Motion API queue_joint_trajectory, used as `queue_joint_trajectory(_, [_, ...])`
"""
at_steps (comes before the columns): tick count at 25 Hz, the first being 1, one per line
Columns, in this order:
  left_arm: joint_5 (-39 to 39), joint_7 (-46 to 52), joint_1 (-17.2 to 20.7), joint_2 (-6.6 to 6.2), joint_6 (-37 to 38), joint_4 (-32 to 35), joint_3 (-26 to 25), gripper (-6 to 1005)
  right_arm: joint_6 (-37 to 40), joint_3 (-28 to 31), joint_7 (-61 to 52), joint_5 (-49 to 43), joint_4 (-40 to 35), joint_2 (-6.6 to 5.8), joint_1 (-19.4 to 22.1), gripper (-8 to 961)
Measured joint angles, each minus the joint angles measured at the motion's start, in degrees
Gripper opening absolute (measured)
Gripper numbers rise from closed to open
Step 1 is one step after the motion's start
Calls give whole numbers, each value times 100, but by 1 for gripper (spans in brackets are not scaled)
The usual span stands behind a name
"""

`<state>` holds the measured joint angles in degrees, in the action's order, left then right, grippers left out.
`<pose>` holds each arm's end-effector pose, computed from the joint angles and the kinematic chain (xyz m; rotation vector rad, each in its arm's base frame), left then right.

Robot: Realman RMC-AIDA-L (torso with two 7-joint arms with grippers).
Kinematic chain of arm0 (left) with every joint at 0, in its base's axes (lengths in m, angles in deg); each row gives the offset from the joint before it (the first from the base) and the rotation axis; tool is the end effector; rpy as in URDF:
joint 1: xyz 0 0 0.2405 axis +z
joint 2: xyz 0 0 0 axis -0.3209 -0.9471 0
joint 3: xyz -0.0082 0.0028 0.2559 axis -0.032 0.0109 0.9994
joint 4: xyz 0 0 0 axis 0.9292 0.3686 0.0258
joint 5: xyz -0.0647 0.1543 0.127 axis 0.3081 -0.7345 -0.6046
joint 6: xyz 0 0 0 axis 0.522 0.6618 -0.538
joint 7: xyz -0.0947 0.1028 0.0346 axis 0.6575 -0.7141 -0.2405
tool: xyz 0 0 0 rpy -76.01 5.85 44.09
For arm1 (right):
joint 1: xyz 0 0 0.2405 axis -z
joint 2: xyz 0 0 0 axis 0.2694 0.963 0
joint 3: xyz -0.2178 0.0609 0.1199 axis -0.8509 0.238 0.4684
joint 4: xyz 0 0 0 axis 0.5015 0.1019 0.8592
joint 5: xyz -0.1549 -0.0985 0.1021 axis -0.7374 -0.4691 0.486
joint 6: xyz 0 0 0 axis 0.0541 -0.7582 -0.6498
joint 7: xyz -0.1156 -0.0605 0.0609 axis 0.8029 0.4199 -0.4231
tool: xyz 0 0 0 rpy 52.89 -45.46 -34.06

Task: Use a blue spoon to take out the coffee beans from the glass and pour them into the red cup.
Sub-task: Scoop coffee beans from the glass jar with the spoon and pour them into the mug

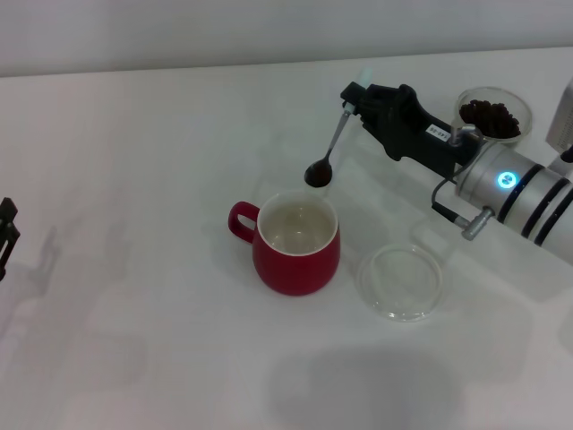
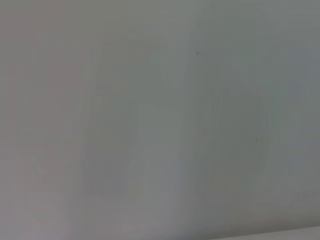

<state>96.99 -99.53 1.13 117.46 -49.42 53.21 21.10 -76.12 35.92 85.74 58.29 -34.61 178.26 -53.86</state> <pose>-0.3642 0.2583 -0.0168 -1.7779 -0.5372 -0.6802 0.2756 0.3516 -0.0525 -1.5920 1.9614 1.4510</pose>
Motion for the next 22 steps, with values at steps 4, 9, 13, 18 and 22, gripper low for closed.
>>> queue_joint_trajectory(4, [0, 0, 26, -6, 0, -46, 0, 593, 4, 28, 57, -193, 8, 0, -99, 137])
queue_joint_trajectory(9, [0, 0, 44, -6, 2, -46, 0, 592, -41, 2, 211, -267, 10, 0, -142, 136])
queue_joint_trajectory(13, [0, 0, 46, -5, 12, -45, 0, 592, -56, -15, 315, -388, -40, 0, -143, 136])
queue_joint_trajectory(18, [0, 0, 25, -5, 29, -45, 0, 592, -175, 13, 555, -508, -90, 0, -154, 136])
queue_joint_trajectory(22, [0, 0, 10, -12, 49, -44, 0, 593, -234, -23, 653, -572, -216, 0, -124, 136])
